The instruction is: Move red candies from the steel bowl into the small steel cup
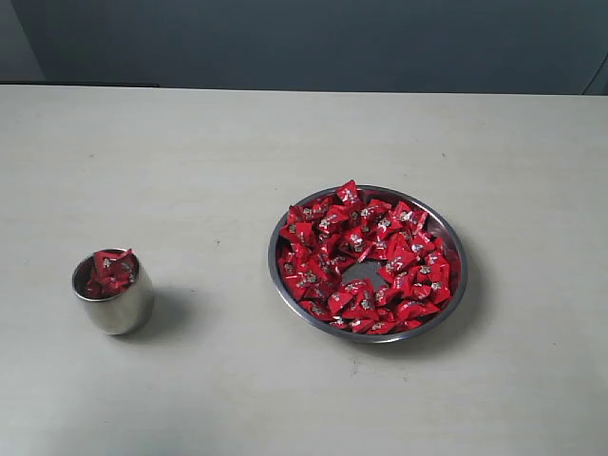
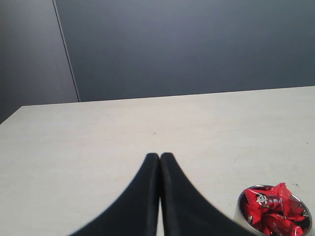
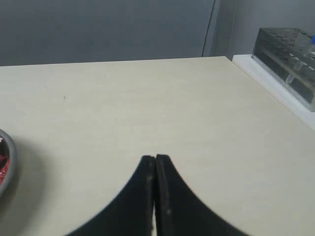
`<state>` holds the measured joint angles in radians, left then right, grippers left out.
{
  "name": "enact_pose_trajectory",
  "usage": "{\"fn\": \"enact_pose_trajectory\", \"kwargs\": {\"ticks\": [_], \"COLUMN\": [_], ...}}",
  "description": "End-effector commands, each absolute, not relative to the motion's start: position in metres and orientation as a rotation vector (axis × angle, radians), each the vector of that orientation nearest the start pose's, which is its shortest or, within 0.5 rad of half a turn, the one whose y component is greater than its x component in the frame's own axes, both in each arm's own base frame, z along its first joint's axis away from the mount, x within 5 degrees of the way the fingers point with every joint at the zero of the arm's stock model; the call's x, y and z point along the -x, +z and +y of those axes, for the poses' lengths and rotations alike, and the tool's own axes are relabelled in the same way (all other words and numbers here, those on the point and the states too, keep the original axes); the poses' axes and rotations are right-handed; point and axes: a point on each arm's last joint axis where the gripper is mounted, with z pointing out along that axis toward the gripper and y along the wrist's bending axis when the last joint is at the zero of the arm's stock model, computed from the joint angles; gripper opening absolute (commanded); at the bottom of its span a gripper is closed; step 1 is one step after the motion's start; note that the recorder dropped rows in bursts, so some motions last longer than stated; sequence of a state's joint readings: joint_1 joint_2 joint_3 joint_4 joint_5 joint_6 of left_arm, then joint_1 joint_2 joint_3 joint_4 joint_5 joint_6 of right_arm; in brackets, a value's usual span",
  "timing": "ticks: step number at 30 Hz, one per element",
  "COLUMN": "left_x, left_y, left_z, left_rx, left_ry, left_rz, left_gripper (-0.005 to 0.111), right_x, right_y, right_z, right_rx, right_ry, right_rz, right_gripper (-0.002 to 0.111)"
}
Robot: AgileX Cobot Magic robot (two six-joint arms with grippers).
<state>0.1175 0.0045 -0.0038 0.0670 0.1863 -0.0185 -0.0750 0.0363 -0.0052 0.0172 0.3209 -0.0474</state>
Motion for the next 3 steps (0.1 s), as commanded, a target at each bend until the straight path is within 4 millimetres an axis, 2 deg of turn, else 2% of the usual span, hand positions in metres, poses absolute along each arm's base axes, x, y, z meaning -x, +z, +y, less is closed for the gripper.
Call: {"fn": "enact_pose_trajectory", "kwargs": {"ticks": [1, 3], "left_x": [-0.0556, -0.0556], "left_y": [0.197, 0.197], "left_z": [0.0077, 0.0077], "left_rx": [0.068, 0.068], "left_ry": [0.135, 0.135], "left_rz": [1.662, 1.662], "left_gripper": [0.0, 0.0], "right_x": [-0.0557, -0.0557], "right_y": [0.1828, 0.1828], "right_z": [-0.0038, -0.0036], "right_rx": [-0.039, -0.044], "right_ry": [-0.071, -0.064], "right_rz": [1.832, 1.832], "right_gripper": [-0.001, -0.001]}}
